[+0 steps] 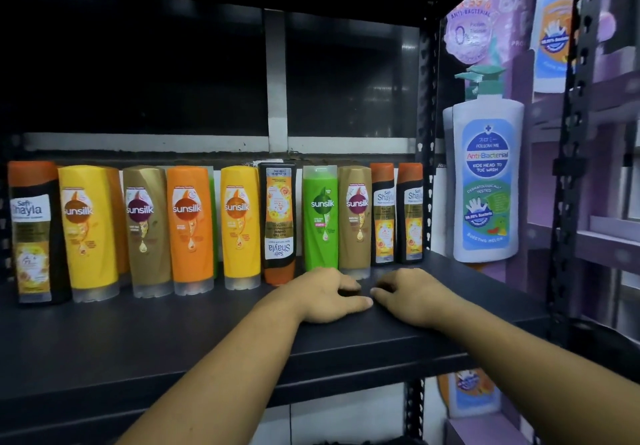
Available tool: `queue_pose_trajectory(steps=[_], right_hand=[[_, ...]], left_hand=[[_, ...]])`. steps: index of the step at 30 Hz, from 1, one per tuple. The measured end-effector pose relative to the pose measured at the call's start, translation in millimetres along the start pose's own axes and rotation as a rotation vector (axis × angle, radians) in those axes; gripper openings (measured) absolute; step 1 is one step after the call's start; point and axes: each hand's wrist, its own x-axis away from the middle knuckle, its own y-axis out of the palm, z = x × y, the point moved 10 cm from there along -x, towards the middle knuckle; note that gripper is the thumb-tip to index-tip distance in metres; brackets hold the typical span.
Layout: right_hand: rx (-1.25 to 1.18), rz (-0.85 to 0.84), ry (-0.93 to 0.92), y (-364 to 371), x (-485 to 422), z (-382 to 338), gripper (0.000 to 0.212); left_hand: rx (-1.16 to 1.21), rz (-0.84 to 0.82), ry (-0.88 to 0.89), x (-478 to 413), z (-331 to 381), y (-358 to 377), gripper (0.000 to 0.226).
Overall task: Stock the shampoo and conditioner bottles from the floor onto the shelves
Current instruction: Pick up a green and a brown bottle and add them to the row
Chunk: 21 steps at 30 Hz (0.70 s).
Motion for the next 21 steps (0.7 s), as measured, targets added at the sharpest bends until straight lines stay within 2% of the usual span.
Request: queue_pose_trajectory(steps=[4,7,10,15,18,21], right_hand=[[0.019,-0.111,-0.057,-4.4,44.8,5.0,0.047],[0.032,-0.149,-0.065,-3.4,77.5,10.8,0.059],[0.088,-0.125,-0.061,-5.1,109.3,17.8,0.061],[0.081,-0.078,-0.073,-10.7,167.4,22.1,0.062],[0.062,-0.062,-0.106,-7.0,207.7,21.9,0.063],[0.079,-0.080,-0.124,11.3,252.2,22.3,0.062]], left_hand=[[-0.122,-0.194,-0.021,6.2,14.2,19.8,0.085],[-0.197,-0.245,0.037,22.3,41.3,29.8,0.084],[-0.175,-0.126,0.127,44.4,68.8,25.8,0.067],[-0.316,0.078,0.245,99.1,97.8,31.7,0.071],[-0.181,0.170,0.319,140.7,119.7,50.1,0.061],[-0.077,0.163,0.290,176.4,125.6,89.4,0.057]])
